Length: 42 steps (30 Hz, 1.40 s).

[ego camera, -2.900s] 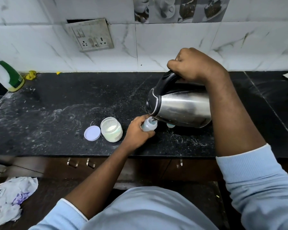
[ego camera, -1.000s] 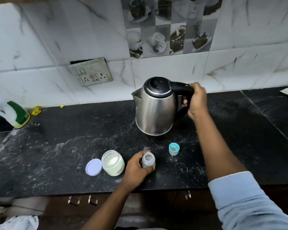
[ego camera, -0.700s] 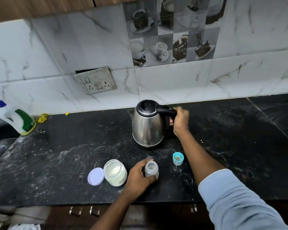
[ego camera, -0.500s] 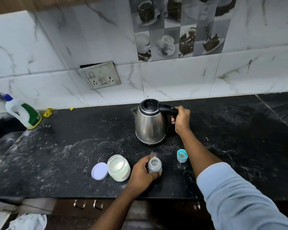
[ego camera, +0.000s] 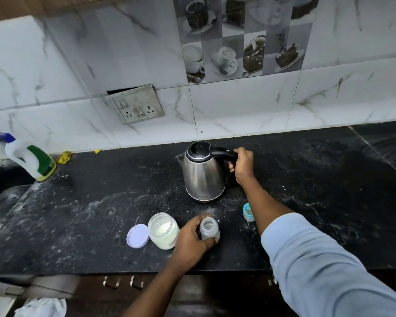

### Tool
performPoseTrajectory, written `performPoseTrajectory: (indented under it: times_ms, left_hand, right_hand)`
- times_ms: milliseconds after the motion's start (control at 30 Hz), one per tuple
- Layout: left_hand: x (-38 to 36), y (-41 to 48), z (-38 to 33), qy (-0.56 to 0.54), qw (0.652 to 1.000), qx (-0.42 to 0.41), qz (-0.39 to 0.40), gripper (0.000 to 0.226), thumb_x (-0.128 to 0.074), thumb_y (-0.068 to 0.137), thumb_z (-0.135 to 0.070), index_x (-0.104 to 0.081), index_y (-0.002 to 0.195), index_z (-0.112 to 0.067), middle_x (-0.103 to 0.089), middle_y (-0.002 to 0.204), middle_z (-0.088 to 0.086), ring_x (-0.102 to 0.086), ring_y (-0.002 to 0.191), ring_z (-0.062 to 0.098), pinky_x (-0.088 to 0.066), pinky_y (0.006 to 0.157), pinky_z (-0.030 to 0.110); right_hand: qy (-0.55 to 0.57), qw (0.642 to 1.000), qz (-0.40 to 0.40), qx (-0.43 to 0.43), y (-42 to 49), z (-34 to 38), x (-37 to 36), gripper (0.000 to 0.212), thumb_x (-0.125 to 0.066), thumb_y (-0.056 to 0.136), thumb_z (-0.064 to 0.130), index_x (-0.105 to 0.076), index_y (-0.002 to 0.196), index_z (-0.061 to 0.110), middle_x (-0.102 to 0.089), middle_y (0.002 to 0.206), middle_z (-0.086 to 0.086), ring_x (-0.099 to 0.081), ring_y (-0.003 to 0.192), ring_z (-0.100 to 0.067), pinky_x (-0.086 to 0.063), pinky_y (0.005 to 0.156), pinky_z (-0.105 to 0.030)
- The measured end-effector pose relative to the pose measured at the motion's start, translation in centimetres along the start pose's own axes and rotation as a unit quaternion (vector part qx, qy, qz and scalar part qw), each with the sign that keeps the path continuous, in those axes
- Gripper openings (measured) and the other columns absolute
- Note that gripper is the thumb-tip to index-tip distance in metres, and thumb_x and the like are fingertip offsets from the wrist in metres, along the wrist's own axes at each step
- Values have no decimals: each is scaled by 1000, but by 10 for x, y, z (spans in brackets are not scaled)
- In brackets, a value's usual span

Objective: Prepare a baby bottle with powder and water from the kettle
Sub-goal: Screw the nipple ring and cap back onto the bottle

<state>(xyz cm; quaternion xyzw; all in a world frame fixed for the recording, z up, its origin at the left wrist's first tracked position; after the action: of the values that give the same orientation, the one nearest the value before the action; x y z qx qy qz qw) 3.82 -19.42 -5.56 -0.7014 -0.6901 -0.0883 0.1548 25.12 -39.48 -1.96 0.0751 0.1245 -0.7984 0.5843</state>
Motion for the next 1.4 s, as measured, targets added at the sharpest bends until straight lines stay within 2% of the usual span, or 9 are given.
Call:
performPoseTrajectory:
  times_ms: [133,400,567,633,733,867,1000,1133,1400]
  left_hand:
    - [5,-1,-2,13,1000,-6,-3,53,-87,73,8,-69,109,-27,-77,99,-23,-70,93,-9,-48,85,8]
    - [8,2,-2,5,1000,-14,6,53,-87,74,9,-69,109,-27,-77,99,-16,-69,93,-11,-48,85,8]
    - [2,6,-1,5,1000,-10,21,52,-89,75,3,-70,113,-26,-77,105,-23,-70,96,-6,-50,87,10]
    - [-1,8,0,4,1000,-10,21,52,-89,74,3,-70,114,-26,-77,106,-21,-71,97,-4,-50,88,11]
    - [-5,11,3,1,1000,-8,20,53,-89,74,4,-70,115,-23,-79,104,-12,-71,96,-4,-50,86,11]
    - [-10,16,9,3,1000,-6,20,56,-89,74,5,-70,120,-18,-78,110,-9,-70,96,-8,-48,87,8]
    - [-17,20,18,5,1000,3,21,56,-91,73,2,-70,122,-17,-78,113,-6,-71,100,-2,-51,90,13]
    - [-26,20,21,16,999,3,28,58,-91,72,-3,-71,122,-24,-78,116,-8,-72,108,6,-54,99,24]
    - [-43,17,17,20,999,-14,37,61,-90,73,-3,-66,114,-42,-75,118,-12,-69,109,-2,-49,97,14]
  right_hand:
    - [1,1000,-8,-15,1,-8,4,34,-44,94,15,-51,61,13,-45,45,-5,-38,36,-17,-23,40,-21]
    - [-15,999,31,-7,2,3,0,31,-51,91,18,-59,62,11,-50,53,-4,-47,42,-15,-37,47,-26]
    - [-82,993,12,79,1,51,38,29,-49,100,9,-70,80,7,-69,78,-9,-65,61,-1,-47,60,-14]
    - [-125,986,10,106,-8,64,64,18,-55,98,8,-72,92,12,-72,88,-6,-67,77,-6,-51,72,-20]
    - [-236,965,58,102,-38,55,97,16,-68,95,11,-71,107,21,-73,103,-7,-65,92,-10,-53,87,-27]
    - [-386,908,149,63,-84,4,119,46,-82,85,24,-62,126,32,-66,120,5,-58,110,-12,-47,99,-30]
    - [-486,854,172,77,-110,-28,121,65,-81,82,38,-53,140,36,-56,131,16,-47,123,-15,-42,108,-42]
    - [-533,819,199,71,-114,-38,109,77,-81,83,40,-45,151,33,-48,146,8,-37,135,-19,-36,114,-43]
    - [-556,808,177,80,-115,-41,105,54,-76,89,31,-59,139,22,-56,134,1,-43,129,-21,-34,99,-29]
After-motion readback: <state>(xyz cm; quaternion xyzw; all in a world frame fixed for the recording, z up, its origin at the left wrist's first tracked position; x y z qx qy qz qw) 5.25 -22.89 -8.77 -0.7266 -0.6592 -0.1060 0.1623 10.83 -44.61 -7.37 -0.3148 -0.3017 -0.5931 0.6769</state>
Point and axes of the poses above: each hand's wrist, its own y-axis towards the middle knuckle, its own x-axis out of the back of the hand, z = x × y, the point moved 9 cm from there along y, towards the middle knuckle
